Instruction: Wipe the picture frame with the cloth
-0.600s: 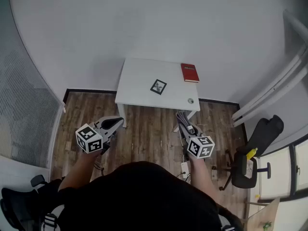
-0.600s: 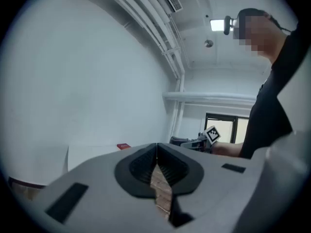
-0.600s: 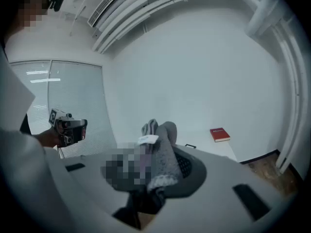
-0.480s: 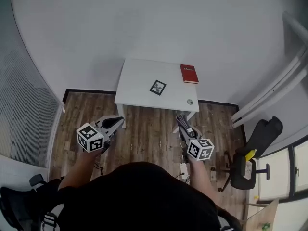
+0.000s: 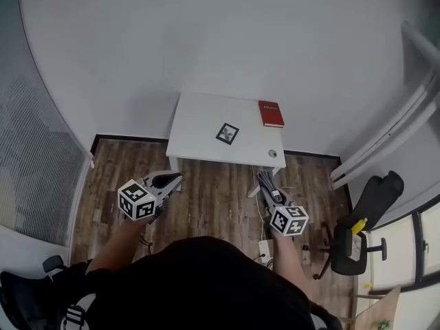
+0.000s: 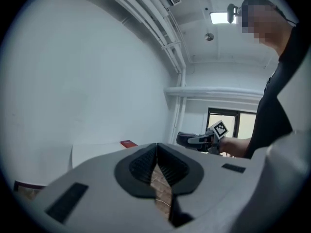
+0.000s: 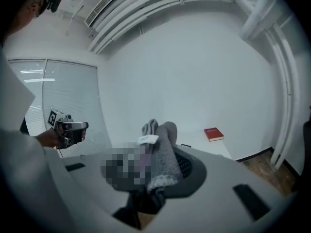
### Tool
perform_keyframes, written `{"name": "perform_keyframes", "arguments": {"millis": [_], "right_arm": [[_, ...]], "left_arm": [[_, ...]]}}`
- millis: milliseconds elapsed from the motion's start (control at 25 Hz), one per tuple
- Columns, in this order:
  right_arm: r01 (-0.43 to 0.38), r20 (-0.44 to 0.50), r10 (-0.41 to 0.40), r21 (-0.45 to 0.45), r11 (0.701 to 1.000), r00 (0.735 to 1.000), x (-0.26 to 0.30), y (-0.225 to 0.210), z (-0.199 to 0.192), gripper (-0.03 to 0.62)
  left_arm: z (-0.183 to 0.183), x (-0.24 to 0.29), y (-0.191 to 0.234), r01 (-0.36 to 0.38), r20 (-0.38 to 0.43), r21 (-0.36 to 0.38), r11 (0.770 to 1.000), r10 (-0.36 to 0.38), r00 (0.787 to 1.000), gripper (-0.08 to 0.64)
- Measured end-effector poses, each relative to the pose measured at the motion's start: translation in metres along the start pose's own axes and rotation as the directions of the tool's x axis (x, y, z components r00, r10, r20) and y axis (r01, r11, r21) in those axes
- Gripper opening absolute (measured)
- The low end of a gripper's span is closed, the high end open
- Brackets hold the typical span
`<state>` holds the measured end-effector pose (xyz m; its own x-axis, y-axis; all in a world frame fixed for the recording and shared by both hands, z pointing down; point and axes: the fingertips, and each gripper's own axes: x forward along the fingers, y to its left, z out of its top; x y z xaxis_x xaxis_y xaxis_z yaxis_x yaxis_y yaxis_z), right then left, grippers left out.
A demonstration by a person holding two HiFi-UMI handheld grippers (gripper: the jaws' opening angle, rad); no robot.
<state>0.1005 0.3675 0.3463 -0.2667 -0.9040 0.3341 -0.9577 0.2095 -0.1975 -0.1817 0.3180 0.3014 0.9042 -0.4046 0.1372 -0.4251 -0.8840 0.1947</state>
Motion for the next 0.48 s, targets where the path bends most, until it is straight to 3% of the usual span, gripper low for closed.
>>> {"name": "perform_keyframes", "arguments": {"millis": [480], "right_arm": [[0.018, -0.003, -0.018, 0.027, 0.999, 1.000, 0.016, 0.044, -0.010, 0.104]], "left_arm": [[-0.020, -0.028, 0.036, 0.010, -0.021, -0.043, 0.999, -0.011, 1.000, 0.011]]}}
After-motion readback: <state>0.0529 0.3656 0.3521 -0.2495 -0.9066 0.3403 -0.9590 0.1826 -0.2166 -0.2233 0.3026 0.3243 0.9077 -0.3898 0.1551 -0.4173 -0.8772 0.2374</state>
